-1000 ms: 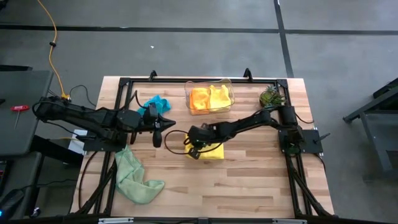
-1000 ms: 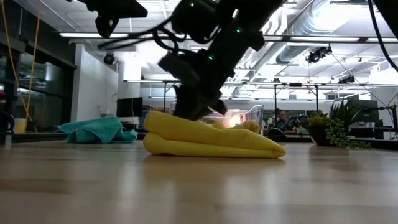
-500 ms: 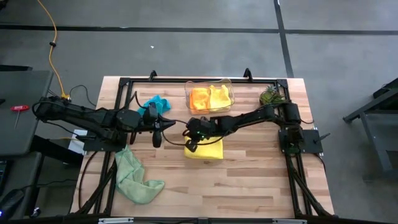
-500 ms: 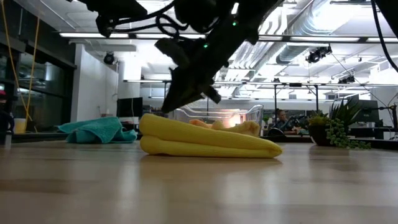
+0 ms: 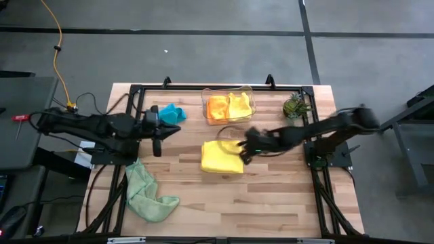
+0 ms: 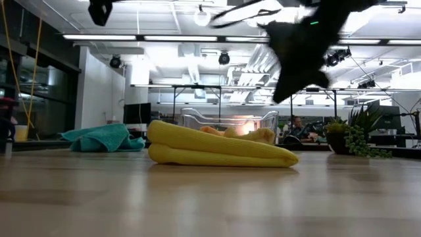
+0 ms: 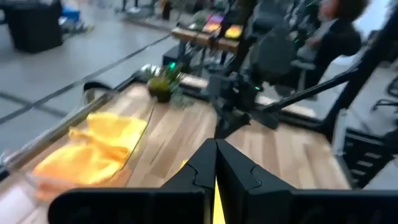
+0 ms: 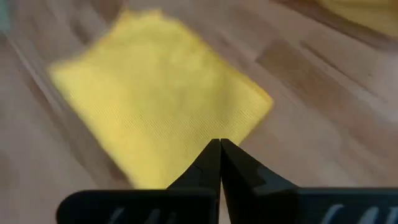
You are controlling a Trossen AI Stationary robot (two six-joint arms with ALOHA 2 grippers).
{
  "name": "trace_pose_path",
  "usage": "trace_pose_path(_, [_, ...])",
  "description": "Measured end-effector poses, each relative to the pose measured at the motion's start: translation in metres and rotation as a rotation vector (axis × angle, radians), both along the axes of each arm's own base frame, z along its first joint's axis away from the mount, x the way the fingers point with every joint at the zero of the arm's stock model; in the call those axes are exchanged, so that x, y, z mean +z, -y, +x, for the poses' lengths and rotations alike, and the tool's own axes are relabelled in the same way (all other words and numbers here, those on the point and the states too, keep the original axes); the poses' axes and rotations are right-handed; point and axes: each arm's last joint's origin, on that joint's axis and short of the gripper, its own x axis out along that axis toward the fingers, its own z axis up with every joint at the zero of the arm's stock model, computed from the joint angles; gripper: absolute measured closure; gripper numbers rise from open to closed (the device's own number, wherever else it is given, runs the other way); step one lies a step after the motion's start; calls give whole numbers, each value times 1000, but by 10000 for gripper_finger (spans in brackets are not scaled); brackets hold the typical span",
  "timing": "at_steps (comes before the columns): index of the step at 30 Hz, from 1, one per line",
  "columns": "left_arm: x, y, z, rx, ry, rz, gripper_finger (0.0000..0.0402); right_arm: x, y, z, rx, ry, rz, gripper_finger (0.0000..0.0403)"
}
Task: Fold microfiber towels
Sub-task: Put the yellow microfiber towel into the transparent bin
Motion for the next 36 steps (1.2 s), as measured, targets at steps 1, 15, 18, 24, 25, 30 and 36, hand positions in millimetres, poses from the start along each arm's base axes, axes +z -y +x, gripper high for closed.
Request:
trace_pose_path(1, [2,0,-4,-14,13,7,401,1,-1,-13,-59,60,29,402])
trace_pose_path(15, [5,2,-20,-110,287,41,401,32,10,-53,-206,726,57,248])
trace_pose_path(18, [-16,2,-19,-124,380,-8,401,45,10,-50,-130,741,-51,204])
trace_pose_path(24, [-43,0,-24,-76,406,-106,402,66,8,-45,12,751,-170,161])
trace_pose_path(25, [-44,0,-24,-69,403,-106,401,67,8,-45,21,752,-181,159])
trace_pose_path(30, [-44,0,-24,-55,394,-69,402,70,8,-44,37,751,-204,157])
trace_pose_path(36, [-45,0,-24,-55,381,-29,402,69,8,-44,56,741,-229,157])
